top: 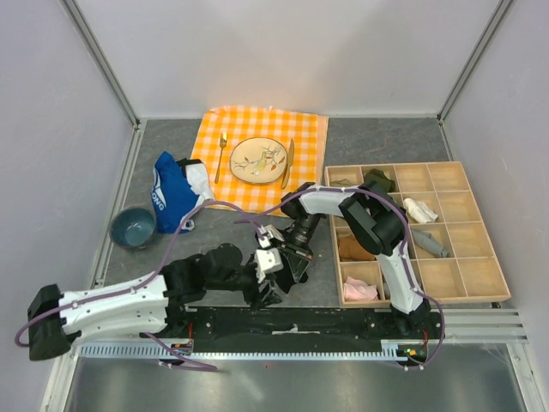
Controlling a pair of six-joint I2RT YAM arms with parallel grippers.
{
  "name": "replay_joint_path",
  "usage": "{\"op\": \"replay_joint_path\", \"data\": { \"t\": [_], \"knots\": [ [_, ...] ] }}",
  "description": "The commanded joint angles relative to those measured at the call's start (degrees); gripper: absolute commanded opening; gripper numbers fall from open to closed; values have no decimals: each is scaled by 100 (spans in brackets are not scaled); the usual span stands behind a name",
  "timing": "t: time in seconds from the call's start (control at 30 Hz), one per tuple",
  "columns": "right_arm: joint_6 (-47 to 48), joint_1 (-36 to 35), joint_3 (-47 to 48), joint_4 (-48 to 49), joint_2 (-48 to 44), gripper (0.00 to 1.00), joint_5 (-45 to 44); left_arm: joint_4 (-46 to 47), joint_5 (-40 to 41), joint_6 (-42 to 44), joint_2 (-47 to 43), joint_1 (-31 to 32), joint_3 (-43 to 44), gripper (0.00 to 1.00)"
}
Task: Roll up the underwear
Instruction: Roll the underwear to the center of the board.
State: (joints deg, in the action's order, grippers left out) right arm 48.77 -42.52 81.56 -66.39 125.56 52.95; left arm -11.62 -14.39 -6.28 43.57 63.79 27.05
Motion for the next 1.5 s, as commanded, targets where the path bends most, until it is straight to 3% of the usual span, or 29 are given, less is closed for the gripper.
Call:
{"op": "replay_joint_path", "data": {
  "t": [0.0, 0.3, 0.53, 0.77, 0.83, 0.9, 0.93, 1.0, 1.23, 1.47],
  "knots": [
    [334, 16, 246, -366, 197, 8, 269, 1019, 917, 1102, 826, 739, 65, 72],
    [414, 42, 281, -454, 259, 8, 260, 2505, 2037, 1630, 2408, 1215, -165, 71],
    [484, 34, 282, -498, 294, 9, 242, 2832, 2406, 1657, 3279, 1215, -68, 68],
    [572, 42, 290, -533, 311, 9, 242, 2472, 2424, 1472, 3685, 1215, 90, 52],
    [581, 51, 290, -559, 303, 9, 251, 2454, 2406, 1437, 3711, 1215, 90, 39],
    [607, 51, 290, -568, 294, 10, 251, 2427, 2362, 1376, 3720, 1215, 81, 29],
    [616, 51, 290, -577, 303, 10, 251, 2410, 2336, 1349, 3720, 1215, 99, 14],
    [651, 51, 282, -577, 250, 12, 269, 2270, 2274, 1175, 3702, 1206, 116, 2],
    [809, 165, 255, -568, -101, 25, 339, 1970, 1468, 225, 3448, 917, 47, 2],
    [862, 648, 115, -428, -768, 40, 392, 2462, 25, -698, 2815, 12, -524, 2]
  ]
}}
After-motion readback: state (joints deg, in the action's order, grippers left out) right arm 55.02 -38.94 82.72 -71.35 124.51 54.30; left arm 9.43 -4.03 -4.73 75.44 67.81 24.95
